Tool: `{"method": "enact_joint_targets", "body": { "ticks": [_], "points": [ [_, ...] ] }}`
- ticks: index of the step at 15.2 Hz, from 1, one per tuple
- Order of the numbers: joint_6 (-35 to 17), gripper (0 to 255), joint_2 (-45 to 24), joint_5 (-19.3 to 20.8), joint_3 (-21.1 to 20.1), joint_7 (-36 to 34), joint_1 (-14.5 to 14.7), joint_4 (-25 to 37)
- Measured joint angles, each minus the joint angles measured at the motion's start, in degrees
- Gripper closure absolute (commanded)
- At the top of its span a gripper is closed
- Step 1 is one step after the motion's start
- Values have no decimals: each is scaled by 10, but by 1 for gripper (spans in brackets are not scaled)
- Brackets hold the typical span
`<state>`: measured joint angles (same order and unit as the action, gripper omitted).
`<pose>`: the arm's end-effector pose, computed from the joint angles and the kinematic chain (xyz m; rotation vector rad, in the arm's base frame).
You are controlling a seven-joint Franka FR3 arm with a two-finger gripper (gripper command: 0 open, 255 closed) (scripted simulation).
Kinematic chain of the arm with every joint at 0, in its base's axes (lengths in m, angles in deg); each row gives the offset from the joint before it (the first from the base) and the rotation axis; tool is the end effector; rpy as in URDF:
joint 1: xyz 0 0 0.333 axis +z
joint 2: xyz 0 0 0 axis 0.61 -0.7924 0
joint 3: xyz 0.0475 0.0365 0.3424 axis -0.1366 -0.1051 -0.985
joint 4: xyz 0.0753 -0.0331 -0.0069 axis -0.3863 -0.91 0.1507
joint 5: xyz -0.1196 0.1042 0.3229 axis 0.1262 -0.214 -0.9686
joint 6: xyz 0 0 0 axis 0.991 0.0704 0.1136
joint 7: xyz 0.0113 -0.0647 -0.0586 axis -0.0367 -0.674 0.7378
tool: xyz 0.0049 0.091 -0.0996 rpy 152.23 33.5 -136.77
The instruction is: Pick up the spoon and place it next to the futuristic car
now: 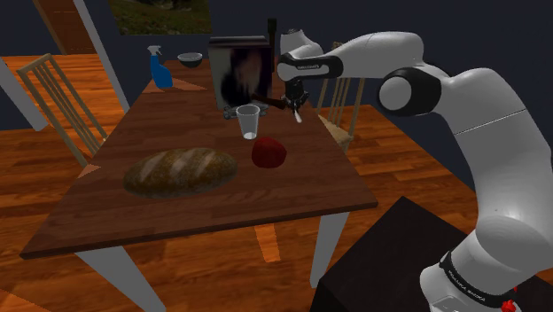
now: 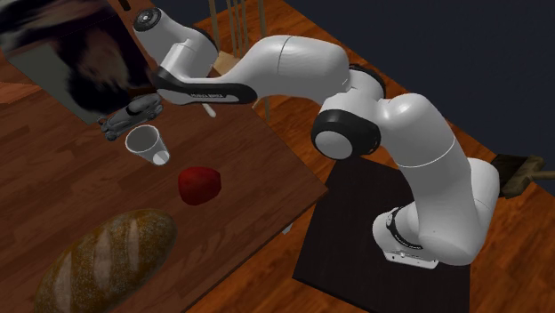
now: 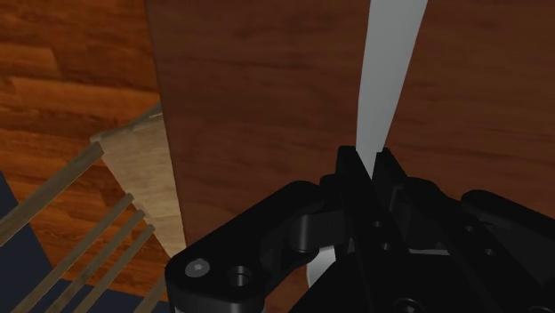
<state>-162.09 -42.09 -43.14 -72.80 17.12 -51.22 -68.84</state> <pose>0.7711 -0.1265 0.3522 2.8645 -0.7287 0.1493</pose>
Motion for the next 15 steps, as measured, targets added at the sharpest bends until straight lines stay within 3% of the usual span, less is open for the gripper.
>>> {"method": "enact_joint_targets", "body": {
  "ticks": [8, 14, 15],
  "points": [
    [-53, 255, -7, 6, 2, -14, -4, -48],
    [-56, 255, -11, 6, 3, -15, -4, -47],
    [-56, 0, -11, 6, 3, -15, -4, -47]
  ]
}}
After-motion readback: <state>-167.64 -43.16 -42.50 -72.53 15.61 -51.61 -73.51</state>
